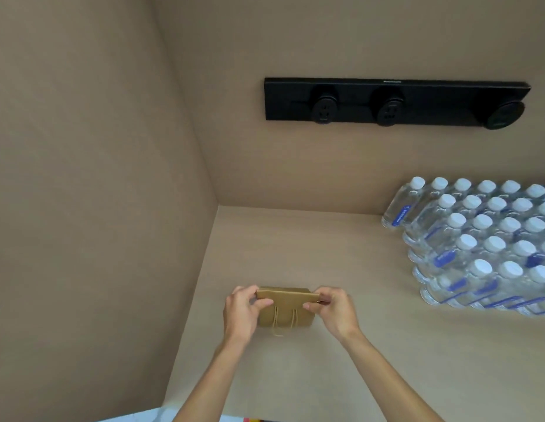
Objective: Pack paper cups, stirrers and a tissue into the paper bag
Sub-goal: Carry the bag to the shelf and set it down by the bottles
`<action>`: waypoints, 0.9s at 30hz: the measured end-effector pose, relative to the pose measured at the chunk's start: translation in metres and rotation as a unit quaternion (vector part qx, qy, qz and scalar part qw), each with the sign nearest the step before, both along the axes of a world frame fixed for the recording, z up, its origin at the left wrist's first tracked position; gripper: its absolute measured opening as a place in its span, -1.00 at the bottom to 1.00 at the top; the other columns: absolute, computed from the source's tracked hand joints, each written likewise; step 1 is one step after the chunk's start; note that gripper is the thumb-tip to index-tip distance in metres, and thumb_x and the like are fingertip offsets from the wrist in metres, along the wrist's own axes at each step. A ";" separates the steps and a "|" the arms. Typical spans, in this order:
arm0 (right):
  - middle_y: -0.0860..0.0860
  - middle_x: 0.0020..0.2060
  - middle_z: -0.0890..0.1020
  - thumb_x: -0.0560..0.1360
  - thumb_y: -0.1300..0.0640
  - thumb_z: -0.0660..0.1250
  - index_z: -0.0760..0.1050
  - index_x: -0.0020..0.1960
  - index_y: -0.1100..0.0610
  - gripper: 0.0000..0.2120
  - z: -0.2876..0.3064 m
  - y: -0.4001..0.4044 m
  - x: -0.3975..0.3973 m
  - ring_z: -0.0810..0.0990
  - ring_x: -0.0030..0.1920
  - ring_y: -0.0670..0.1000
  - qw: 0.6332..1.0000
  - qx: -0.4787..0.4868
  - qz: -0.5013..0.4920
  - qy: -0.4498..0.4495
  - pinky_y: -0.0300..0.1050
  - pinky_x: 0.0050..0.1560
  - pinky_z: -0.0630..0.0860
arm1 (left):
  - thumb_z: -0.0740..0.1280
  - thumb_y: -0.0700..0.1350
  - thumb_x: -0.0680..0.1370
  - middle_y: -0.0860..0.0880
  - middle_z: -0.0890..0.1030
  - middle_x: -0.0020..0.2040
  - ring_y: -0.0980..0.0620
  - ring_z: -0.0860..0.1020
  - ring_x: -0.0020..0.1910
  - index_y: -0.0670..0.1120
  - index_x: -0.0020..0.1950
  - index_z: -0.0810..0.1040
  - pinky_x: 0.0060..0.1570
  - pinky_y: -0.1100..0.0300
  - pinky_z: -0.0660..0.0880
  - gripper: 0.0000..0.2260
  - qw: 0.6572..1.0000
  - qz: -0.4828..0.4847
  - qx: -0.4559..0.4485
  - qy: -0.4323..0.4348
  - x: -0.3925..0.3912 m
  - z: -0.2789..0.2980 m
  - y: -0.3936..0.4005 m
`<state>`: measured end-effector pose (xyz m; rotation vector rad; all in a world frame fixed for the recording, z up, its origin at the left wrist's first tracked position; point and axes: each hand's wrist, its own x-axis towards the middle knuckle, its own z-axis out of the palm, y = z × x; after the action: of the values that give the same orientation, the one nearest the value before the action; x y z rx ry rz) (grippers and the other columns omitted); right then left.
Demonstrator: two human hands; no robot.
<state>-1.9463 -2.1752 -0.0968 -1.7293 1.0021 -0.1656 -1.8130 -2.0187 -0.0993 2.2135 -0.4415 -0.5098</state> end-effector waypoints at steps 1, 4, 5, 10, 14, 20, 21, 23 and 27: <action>0.01 -0.41 0.60 0.31 0.31 0.59 0.61 -0.31 0.23 -0.84 -0.002 -0.001 0.001 0.47 -0.39 -0.07 1.000 0.000 -0.003 0.001 -0.38 -0.41 0.36 | 0.61 -0.18 0.29 -0.08 0.49 -0.29 -0.16 0.63 -0.24 0.02 -0.37 0.50 -0.12 -0.04 0.59 -0.71 1.000 0.004 -0.006 -0.002 0.002 -0.003 -0.001; 0.03 -0.37 0.64 0.32 0.33 0.59 0.60 -0.29 0.25 -0.84 -0.005 -0.003 0.006 0.50 -0.41 -0.10 1.000 0.005 -0.003 0.010 -0.36 -0.42 0.38 | 0.58 -0.25 0.32 -0.03 0.46 -0.25 -0.19 0.63 -0.15 0.09 -0.42 0.48 -0.01 -0.03 0.62 -0.64 1.000 0.009 -0.024 0.006 0.008 -0.010 -0.001; 0.02 -0.37 0.64 0.32 0.33 0.58 0.58 -0.31 0.21 -0.81 -0.006 -0.003 0.007 0.50 -0.45 -0.15 1.000 0.006 0.000 0.015 -0.36 -0.43 0.38 | 0.57 -0.23 0.34 -0.04 0.49 -0.19 -0.15 0.62 -0.11 0.05 -0.37 0.52 0.05 0.01 0.60 -0.71 1.000 0.003 -0.017 0.016 0.008 -0.010 -0.001; -0.05 -0.36 0.65 0.33 0.32 0.58 0.50 -0.38 0.04 -0.68 -0.011 0.001 0.006 0.50 -0.55 -0.28 0.999 -0.004 0.018 0.039 -0.40 -0.48 0.38 | 0.57 -0.23 0.33 -0.10 0.58 -0.22 -0.13 0.65 -0.13 0.04 -0.40 0.43 -0.05 0.03 0.58 -0.65 1.000 -0.007 -0.009 0.000 0.009 -0.013 0.000; -0.02 -0.21 0.71 0.33 0.31 0.58 0.57 -0.28 -0.05 -0.70 -0.002 -0.002 0.006 0.59 -0.45 -0.17 0.998 -0.002 0.045 0.047 -0.33 -0.37 0.48 | 0.56 -0.19 0.36 -0.06 0.62 -0.09 0.00 0.62 -0.08 0.00 -0.13 0.59 -0.05 0.17 0.52 -0.80 0.999 -0.047 -0.004 -0.001 0.014 -0.012 0.002; 0.00 -0.04 0.71 0.28 0.32 0.59 0.62 -0.08 -0.05 -0.64 0.012 0.003 -0.001 0.60 -0.26 0.08 0.998 0.029 0.047 0.028 0.06 -0.05 0.62 | 0.55 -0.18 0.37 -0.02 0.61 0.00 0.02 0.57 0.03 0.02 0.18 0.56 0.08 0.14 0.50 -0.58 0.997 -0.075 -0.016 0.004 0.010 -0.002 0.008; -0.01 -0.02 0.70 0.28 0.29 0.60 0.61 -0.05 -0.06 -0.63 0.015 0.005 -0.001 0.58 -0.25 0.08 0.998 0.026 0.047 0.026 0.08 -0.02 0.61 | 0.55 -0.17 0.36 -0.01 0.60 0.00 0.01 0.56 0.04 0.01 0.19 0.56 0.08 0.12 0.50 -0.58 0.997 -0.078 -0.016 0.004 0.009 -0.001 0.009; -0.04 -0.01 0.69 0.27 0.27 0.61 0.61 -0.02 -0.06 -0.61 0.023 0.008 -0.003 0.54 -0.25 0.06 0.999 0.026 0.043 0.017 0.08 -0.01 0.59 | 0.55 -0.14 0.36 -0.01 0.60 0.03 0.01 0.56 0.06 0.01 0.20 0.55 0.10 0.10 0.50 -0.56 0.997 -0.080 -0.016 0.007 0.008 0.001 0.010; -0.09 -0.02 0.66 0.28 0.29 0.60 0.59 0.05 -0.02 -0.57 0.037 0.013 -0.006 0.52 -0.21 -0.15 0.999 0.022 0.037 0.000 -0.09 -0.05 0.46 | 0.53 -0.06 0.38 -0.01 0.57 0.10 0.03 0.53 0.11 0.05 0.28 0.51 0.15 0.04 0.50 -0.51 0.996 -0.087 -0.018 -0.001 0.006 0.007 0.014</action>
<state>-1.9523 -2.1622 -0.0596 -1.7245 0.9335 -0.0953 -1.8072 -2.0052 -0.0921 2.1518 -0.6430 -0.5878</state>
